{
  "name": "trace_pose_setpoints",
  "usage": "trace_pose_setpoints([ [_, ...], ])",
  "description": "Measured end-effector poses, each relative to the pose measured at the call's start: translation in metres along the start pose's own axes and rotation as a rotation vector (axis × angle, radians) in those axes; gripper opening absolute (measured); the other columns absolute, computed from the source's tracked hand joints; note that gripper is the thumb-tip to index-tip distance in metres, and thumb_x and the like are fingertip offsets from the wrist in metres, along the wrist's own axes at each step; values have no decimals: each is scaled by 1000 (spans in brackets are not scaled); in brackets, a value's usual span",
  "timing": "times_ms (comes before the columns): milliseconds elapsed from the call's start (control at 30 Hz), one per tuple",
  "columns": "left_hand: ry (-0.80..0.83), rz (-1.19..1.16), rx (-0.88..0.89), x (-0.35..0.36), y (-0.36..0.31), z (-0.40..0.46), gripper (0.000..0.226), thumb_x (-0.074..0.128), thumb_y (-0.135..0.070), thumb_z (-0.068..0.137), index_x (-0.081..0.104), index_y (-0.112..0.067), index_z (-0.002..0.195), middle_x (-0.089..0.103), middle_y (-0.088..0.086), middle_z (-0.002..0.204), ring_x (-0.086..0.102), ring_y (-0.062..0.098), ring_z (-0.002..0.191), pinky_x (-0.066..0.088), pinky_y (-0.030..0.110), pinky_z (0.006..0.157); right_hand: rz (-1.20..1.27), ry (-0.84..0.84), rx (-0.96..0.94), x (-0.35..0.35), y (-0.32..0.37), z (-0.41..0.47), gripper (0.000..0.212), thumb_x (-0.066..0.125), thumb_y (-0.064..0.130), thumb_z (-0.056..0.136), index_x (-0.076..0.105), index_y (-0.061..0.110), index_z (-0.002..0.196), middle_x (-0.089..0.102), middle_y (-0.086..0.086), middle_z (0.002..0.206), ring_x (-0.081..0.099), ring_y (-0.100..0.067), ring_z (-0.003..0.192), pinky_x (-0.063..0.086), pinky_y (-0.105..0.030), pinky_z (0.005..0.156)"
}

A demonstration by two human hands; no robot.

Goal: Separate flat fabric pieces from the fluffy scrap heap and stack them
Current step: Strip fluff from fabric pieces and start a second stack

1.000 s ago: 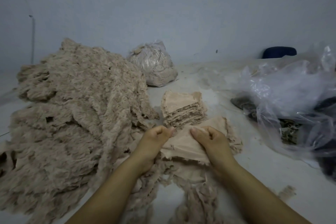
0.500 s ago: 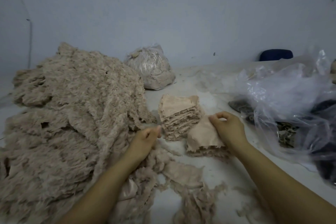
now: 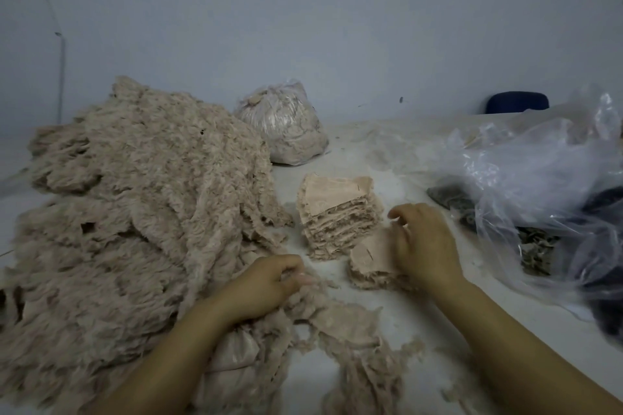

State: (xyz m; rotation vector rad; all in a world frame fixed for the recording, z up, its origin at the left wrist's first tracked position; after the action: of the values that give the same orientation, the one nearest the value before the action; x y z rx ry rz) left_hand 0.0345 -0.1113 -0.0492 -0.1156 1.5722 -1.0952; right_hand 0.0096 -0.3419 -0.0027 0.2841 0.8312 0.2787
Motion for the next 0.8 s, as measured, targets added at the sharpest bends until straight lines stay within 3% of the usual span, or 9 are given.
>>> trace_pose_setpoints([
  [133, -43, -35, 0, 6, 3, -1, 23, 59, -39, 90, 55, -36, 68, 54, -19, 65, 49, 0, 63, 39, 26, 64, -157, 483, 48, 51, -6, -23, 37, 38, 40, 100, 51, 30, 134, 45, -1, 135, 35, -24, 126, 31, -35, 104],
  [200, -75, -73, -1, 7, 0, -3, 21, 60, -42, 89, 59, -42, 68, 57, -21, 63, 48, -2, 58, 38, 23, 61, -215, 554, 44, 59, -9, -30, 41, 32, 39, 102, 42, 32, 141, 38, -1, 143, 30, -22, 132, 26, -32, 108],
  [233, -102, -115, 2, 6, -3, -4, 20, 62, -43, 88, 62, -43, 67, 57, -20, 60, 47, -4, 55, 37, 20, 58, -192, 478, 38, 53, -5, -28, 41, 33, 39, 102, 44, 29, 140, 41, -2, 142, 31, -23, 132, 25, -33, 109],
  [333, -169, -282, 37, 2, -17, -3, 13, 64, -46, 79, 71, -43, 68, 64, -22, 65, 55, -8, 59, 40, 10, 59, 124, 173, 4, 22, 21, -19, 38, 47, 49, 95, 66, 23, 117, 61, -1, 120, 50, -21, 115, 35, -31, 100],
  [433, -269, -439, 10, -2, -23, 2, 12, 67, -33, 81, 76, -36, 73, 74, -10, 80, 67, 4, 77, 50, 17, 69, 632, 542, 165, 34, 52, -30, 54, 57, 78, 68, 68, 27, 82, 66, 7, 81, 60, -10, 81, 46, -21, 73],
  [500, -329, -532, -5, -3, -22, 4, 20, 66, -18, 86, 75, -28, 71, 73, -8, 72, 65, 2, 66, 48, 15, 59, 782, 761, 276, 53, 68, -50, 46, 75, 60, 67, 61, 17, 72, 51, -6, 67, 48, -17, 65, 39, -33, 61],
  [600, -454, -489, -30, -13, -17, 4, 25, 60, -12, 91, 66, -19, 68, 60, -13, 56, 52, -1, 52, 41, 13, 52, 1044, 657, 357, 60, 72, -59, 31, 72, 16, 84, 50, 17, 62, 43, -3, 59, 43, -17, 58, 41, -27, 56],
  [700, -627, -481, -155, -31, 12, -1, 23, 52, -13, 95, 58, -2, 77, 40, -5, 52, 38, 10, 48, 38, 26, 51, 1288, 558, 408, 55, 66, -58, 37, 65, 7, 87, 49, 23, 56, 51, 4, 54, 51, -9, 53, 44, -18, 52],
  [800, -585, -379, -148, -36, 16, -4, 25, 49, -17, 97, 56, -6, 76, 40, -7, 52, 35, 6, 43, 30, 26, 47, 1286, 512, 376, 50, 60, -56, 28, 69, 5, 82, 55, 21, 63, 57, -10, 64, 57, -16, 62, 50, -25, 59],
])
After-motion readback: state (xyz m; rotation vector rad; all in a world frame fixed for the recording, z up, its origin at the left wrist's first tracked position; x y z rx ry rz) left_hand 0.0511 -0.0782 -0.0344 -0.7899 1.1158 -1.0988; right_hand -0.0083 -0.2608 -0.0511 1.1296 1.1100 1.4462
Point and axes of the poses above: each hand's wrist, its own z-axis towards the middle knuckle, its own x-axis out of the palm, y = z × x, the point moved 7 cm from there along z, towards the middle knuckle
